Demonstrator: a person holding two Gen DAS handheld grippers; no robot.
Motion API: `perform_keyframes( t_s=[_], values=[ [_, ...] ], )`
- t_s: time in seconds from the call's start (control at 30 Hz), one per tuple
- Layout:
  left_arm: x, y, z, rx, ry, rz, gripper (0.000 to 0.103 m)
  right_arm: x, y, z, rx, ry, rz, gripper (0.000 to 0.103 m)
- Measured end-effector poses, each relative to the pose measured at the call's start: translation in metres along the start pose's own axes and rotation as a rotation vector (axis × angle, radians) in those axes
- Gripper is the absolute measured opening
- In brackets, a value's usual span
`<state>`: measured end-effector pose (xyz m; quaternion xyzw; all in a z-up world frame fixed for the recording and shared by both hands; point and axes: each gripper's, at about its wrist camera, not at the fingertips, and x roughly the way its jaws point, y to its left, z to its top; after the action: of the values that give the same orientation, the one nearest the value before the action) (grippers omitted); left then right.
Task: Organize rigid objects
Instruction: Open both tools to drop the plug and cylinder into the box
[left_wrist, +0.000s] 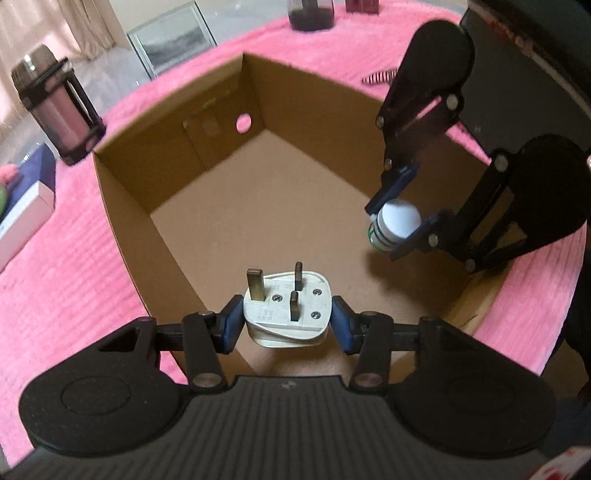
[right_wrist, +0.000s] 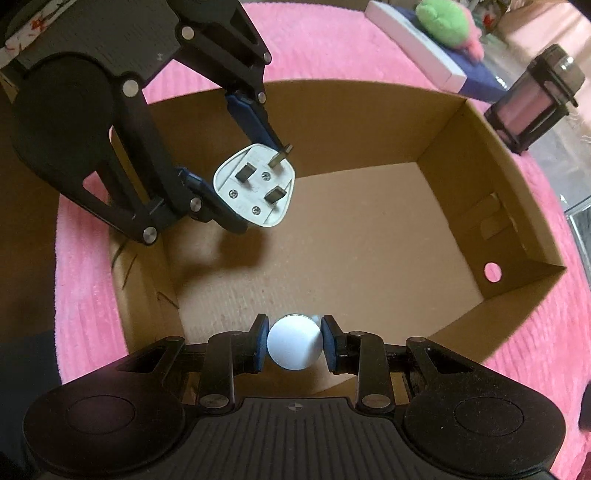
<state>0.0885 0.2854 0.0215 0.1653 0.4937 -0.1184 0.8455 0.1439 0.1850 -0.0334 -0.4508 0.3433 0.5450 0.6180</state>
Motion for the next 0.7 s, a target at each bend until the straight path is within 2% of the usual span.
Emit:
perform_keyframes(
  t_s=[0.13, 0.4, 0.57, 0.7],
  values=[
    [0.005, 0.005, -0.003, -0.013, 0.018, -0.012, 0.045, 0.01, -0.004, 0.003, 0.01, 0.016, 0.008, 0.027],
    [0.004, 0.005, 0.002, -0.021, 0.012, -0.001, 0.045, 0.009, -0.011, 0.003, 0.051, -0.013, 0.021, 0.027],
    [-0.011, 0.01, 0.002, -0.075, -0.044, 0.03, 0.045, -0.019, -0.017, 0.001, 0.108, -0.121, -0.026, 0.027],
    [-0.04, 0.01, 0.003, -0.15, -0.143, 0.059, 0.044, -0.063, -0.015, -0.013, 0.199, -0.274, -0.072, 0.027]
  ],
)
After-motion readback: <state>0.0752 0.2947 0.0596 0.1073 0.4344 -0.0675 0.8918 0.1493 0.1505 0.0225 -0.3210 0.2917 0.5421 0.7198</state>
